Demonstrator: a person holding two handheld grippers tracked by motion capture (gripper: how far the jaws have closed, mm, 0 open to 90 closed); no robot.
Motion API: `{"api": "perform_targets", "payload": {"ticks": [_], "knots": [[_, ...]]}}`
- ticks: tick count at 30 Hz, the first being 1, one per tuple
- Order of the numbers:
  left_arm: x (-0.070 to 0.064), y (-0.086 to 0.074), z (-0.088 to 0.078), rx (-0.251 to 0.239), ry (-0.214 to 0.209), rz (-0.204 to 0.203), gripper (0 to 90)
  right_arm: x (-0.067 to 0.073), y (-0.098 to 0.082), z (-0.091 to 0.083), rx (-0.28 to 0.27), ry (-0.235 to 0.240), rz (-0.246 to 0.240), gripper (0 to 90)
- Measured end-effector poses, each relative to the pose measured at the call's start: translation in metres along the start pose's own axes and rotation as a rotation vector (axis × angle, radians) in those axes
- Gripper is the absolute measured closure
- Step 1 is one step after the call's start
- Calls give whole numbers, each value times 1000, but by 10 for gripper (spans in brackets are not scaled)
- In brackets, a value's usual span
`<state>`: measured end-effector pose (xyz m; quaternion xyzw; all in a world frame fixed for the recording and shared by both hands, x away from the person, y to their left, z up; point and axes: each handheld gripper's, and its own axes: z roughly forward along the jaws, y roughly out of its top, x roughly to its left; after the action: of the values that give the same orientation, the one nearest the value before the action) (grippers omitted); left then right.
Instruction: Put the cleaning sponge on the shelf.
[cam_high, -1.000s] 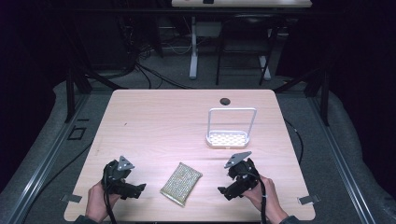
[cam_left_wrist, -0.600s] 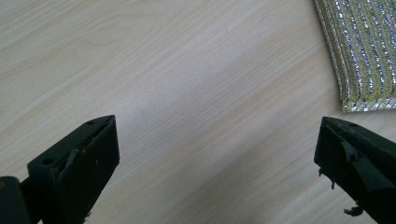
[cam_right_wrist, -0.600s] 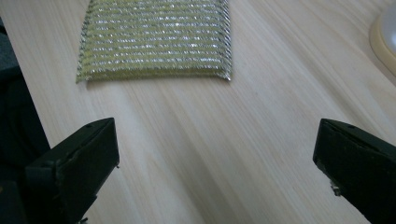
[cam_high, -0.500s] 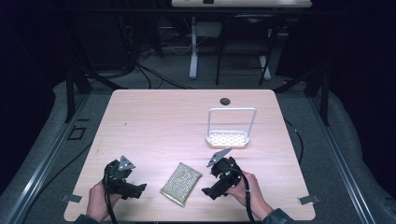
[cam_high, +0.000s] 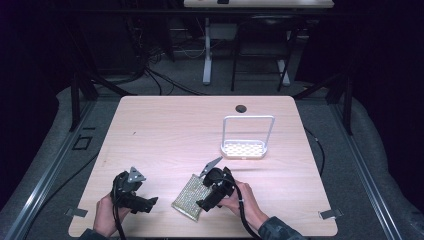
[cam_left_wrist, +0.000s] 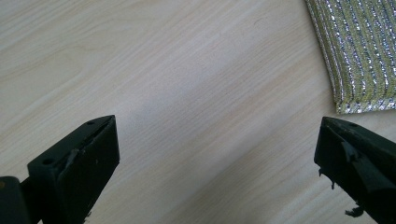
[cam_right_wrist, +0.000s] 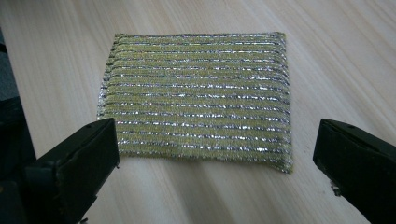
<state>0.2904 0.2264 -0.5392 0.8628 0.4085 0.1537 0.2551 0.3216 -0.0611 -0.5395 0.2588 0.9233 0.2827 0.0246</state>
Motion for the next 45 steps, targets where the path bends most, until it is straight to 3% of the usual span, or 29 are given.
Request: {"api": "perform_targets", "payload": {"ticks": [6,8,14,20,27,31,40,45], "knots": [[0,0,0,1,-3,3,0,1,5,16,37,-5,4,20],[0,1,0,-1,-5,3,0,0,6,17,35,-10,11,64],[-2,1,1,1,-5,8,0,2,7,21,37,-34,0,82],[-2,1,0,7,-9,13,0,0,5,27,60,-33,15,125],[-3,2,1,10,-8,17,1,1,5,28,88,-53,-4,189],[-5,2,2,12,-6,20,1,3,5,26,95,-61,-8,256],[-5,2,2,14,-5,21,1,10,-1,22,53,-38,6,485],[-4,2,3,14,-13,24,1,10,-3,20,31,-4,26,532]]}}
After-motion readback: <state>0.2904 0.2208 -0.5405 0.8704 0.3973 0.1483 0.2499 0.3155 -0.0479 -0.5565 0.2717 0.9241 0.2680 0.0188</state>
